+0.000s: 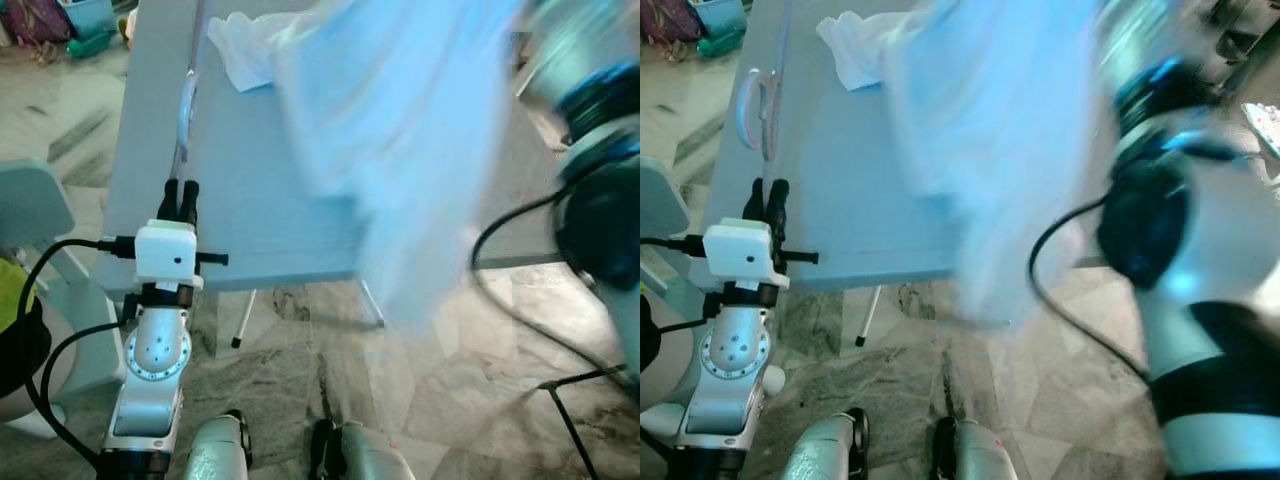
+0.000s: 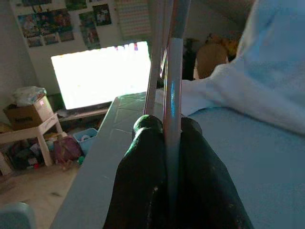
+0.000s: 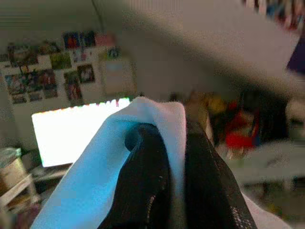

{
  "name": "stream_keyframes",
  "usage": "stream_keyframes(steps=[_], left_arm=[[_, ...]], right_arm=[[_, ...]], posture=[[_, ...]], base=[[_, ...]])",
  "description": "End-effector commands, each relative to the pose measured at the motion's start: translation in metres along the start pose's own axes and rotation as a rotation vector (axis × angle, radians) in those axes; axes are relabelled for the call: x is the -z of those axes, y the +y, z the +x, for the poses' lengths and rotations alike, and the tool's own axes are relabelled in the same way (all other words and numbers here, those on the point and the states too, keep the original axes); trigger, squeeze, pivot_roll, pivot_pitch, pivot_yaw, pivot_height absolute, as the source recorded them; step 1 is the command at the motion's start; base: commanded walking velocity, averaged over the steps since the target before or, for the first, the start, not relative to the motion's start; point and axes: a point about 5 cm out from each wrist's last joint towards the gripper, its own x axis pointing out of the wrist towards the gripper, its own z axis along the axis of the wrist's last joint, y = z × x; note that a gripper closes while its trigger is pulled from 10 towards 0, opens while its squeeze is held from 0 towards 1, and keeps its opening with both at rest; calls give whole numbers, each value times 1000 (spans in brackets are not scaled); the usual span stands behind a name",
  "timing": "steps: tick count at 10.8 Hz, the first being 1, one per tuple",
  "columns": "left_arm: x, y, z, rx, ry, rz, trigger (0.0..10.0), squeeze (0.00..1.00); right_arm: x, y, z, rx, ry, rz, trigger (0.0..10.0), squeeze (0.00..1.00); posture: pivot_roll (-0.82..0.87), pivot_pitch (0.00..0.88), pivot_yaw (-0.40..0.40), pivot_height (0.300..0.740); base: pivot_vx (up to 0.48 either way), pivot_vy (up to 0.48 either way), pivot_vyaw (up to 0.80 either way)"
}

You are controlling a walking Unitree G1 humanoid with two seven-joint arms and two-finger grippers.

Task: Hang hanger

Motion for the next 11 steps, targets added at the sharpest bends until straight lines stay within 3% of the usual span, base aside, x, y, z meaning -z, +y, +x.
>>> stream_keyframes(steps=[1, 2, 3, 4, 5, 6, 7, 8, 10, 11], left_arm=[[41, -7, -25, 8, 240, -19, 10000, 0], [41, -9, -26, 9, 243, -22, 10000, 0], [42, -10, -26, 18, 242, -20, 10000, 0], [41, -10, -25, 21, 240, -18, 10000, 0], [42, -8, -23, 21, 239, -14, 10000, 0], [43, -9, -22, 25, 241, -13, 10000, 0], [43, -12, -23, 42, 241, -14, 10000, 0], [43, -13, -23, 50, 239, -12, 10000, 0], [45, -12, -24, 49, 243, -4, 10000, 0], [46, -11, -25, 47, 249, -3, 10000, 0]], right_arm=[[-6, -3, 0, -17, -35, -57, 0, 0], [21, -5, -9, -62, 34, -140, 0, 0], [66, -8, -27, -131, 202, -167, 0, 0], [94, -9, -42, -189, 294, -199, 0, 0], [156, -8, -87, -423, 591, -291, 10000, 0], [179, -15, -111, -532, 733, -393, 10000, 1000], [188, -26, -128, -650, 800, -473, 10000, 1000], [186, -31, -130, -689, 794, -503, 10000, 1000], [153, -60, -120, -664, 683, -382, 10000, 1000], [143, -72, -124, -672, 627, -260, 10000, 1000]], posture=[[171, 171, -191, 740], [171, 173, -191, 740], [165, 175, -187, 740], [166, 174, -183, 740], [161, 172, -179, 740], [157, 170, -176, 740], [156, 167, -172, 740], [155, 166, -170, 740], [158, 160, -172, 740], [149, 160, -167, 740]], base=[[0, 0, 0], [0, 0, 0], [0, 0, 0], [0, 0, 0], [0, 0, 0], [0, 0, 0], [0, 0, 0], [0, 0, 0], [0, 0, 0], [0, 0, 0]])
